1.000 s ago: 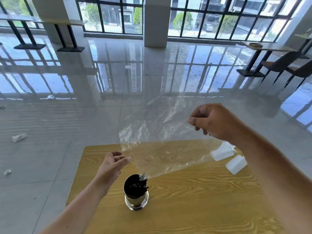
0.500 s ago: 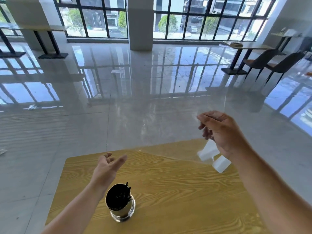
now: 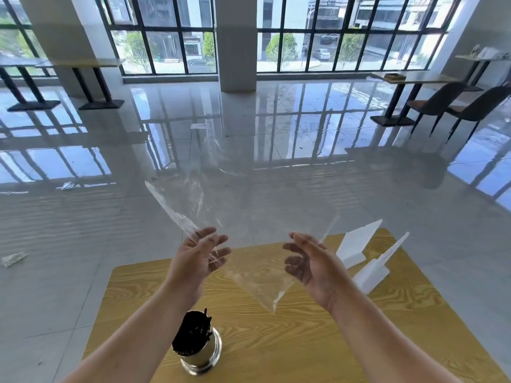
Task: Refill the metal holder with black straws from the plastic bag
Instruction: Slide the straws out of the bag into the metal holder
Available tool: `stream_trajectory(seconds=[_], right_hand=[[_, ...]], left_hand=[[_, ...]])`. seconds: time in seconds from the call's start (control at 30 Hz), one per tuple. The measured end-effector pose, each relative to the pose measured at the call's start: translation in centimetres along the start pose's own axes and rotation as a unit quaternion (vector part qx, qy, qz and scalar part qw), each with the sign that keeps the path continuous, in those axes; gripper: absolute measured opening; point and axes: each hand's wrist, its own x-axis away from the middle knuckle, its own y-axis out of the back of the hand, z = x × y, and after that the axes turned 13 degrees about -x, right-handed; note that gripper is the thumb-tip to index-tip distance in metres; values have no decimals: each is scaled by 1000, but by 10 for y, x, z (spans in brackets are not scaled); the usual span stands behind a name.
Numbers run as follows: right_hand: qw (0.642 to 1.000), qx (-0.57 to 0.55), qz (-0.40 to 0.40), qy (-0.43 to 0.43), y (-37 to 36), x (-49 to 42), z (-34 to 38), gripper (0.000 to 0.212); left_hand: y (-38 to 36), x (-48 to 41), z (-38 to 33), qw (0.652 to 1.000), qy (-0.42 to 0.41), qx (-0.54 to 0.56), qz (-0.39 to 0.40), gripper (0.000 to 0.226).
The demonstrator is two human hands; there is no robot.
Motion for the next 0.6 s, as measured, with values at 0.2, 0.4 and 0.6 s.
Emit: stream_trajectory(seconds=[0.2, 0.4, 0.6], right_hand=[[999, -34, 13, -32, 34, -7, 18, 47], [994, 39, 43, -97, 33, -9, 39, 47], [983, 151, 74, -80, 10, -3, 31, 38]], left_hand=[[38, -5, -26, 1000, 3, -18, 21, 17], [58, -1, -44, 991, 33, 2, 128, 18], [46, 3, -41, 985, 39, -19, 165, 18]])
